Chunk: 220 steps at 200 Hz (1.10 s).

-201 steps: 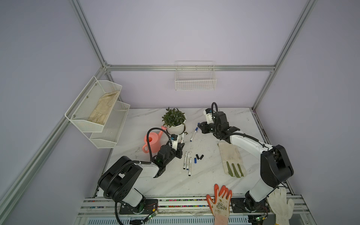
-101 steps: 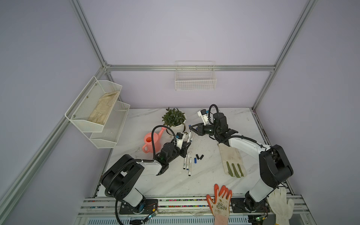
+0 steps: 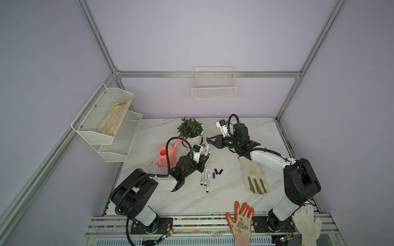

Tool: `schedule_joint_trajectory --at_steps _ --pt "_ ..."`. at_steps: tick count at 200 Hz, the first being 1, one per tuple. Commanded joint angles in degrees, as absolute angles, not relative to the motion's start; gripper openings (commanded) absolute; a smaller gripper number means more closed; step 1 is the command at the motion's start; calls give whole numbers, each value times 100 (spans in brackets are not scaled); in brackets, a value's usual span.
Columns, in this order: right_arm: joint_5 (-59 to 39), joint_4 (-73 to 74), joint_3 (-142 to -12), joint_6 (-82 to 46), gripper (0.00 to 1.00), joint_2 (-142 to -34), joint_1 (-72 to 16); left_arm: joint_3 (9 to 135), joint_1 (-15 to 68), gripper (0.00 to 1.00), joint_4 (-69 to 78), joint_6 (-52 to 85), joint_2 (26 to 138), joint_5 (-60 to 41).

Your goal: Insert the pens into the pen caps

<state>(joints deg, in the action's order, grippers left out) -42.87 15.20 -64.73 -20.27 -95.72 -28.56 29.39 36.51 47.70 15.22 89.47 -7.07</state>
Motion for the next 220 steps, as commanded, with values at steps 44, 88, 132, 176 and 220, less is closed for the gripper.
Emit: schedule_joint_trajectory --at_steps 44,88,132,176,220 --pt "-4273 1687 -6481 -2019 0 -9584 -2856 3393 3683 0 5075 1431 8983 -729" --pt "-4223 1784 -6504 -2083 0 -9654 -2850 3402 3687 0 5106 1446 9000 -790" --pt "-4133 1691 -6541 -2032 0 -9699 -2876 3393 3683 0 5131 1459 8992 -758" --pt "-4100 1565 -6539 -1910 0 -9681 -2909 3411 3683 0 5199 1457 9001 -660" --pt "-4199 1508 -6519 -1848 0 -9616 -2927 3478 3677 0 5378 1538 9135 -579"
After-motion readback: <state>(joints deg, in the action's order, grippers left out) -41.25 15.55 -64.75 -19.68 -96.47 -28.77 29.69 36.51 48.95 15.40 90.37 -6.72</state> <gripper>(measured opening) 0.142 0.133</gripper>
